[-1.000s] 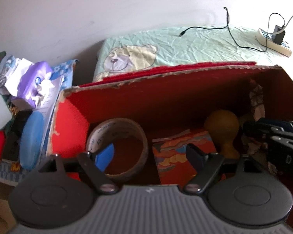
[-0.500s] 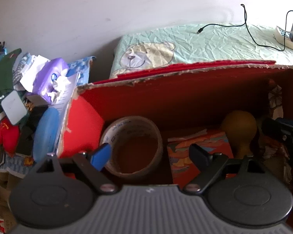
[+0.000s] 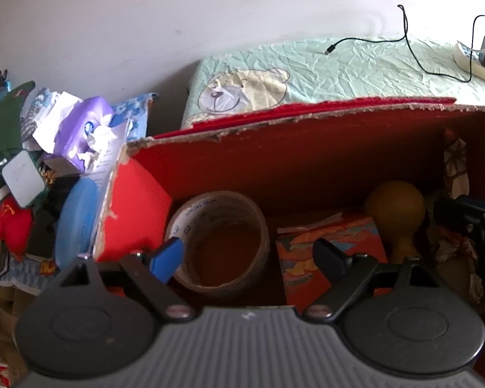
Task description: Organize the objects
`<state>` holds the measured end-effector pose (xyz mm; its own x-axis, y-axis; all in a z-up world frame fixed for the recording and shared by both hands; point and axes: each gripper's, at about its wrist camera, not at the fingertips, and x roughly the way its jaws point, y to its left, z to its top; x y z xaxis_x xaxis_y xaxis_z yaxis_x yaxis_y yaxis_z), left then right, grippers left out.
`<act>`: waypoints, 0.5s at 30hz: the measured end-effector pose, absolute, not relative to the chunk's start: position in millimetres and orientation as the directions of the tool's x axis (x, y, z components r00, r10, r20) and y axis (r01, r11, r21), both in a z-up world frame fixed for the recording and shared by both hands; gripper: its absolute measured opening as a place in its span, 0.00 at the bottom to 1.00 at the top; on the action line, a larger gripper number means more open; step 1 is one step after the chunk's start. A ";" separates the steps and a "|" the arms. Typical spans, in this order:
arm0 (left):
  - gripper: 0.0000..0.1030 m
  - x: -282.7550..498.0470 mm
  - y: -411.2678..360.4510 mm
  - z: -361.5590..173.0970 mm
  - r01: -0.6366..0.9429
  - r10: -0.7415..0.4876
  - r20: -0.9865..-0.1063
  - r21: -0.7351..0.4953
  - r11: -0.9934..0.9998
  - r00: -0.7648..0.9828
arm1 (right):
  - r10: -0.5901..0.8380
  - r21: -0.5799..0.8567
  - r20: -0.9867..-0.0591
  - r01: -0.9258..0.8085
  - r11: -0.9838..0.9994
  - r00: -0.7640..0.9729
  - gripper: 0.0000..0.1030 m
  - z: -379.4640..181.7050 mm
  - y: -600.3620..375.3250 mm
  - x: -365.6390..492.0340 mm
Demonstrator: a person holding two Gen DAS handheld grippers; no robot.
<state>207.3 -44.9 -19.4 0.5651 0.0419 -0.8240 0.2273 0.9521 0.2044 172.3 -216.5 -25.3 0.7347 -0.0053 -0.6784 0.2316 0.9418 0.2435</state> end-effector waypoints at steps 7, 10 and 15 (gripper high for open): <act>0.88 205.1 -45.3 -18.4 0.233 0.034 -0.816 0.204 0.951 0.578 | -0.044 0.220 -0.672 0.256 0.941 0.739 0.12 -24.3 -214.7 169.7; 0.88 206.4 -44.0 -18.4 0.227 0.033 -0.816 0.199 0.954 0.577 | -0.063 0.203 -0.683 0.272 0.941 0.728 0.11 -24.5 -214.3 172.2; 0.88 205.8 -44.2 -18.4 0.233 0.026 -0.814 0.196 0.953 0.580 | -0.077 0.187 -0.692 0.281 0.941 0.718 0.09 -25.1 -213.8 173.8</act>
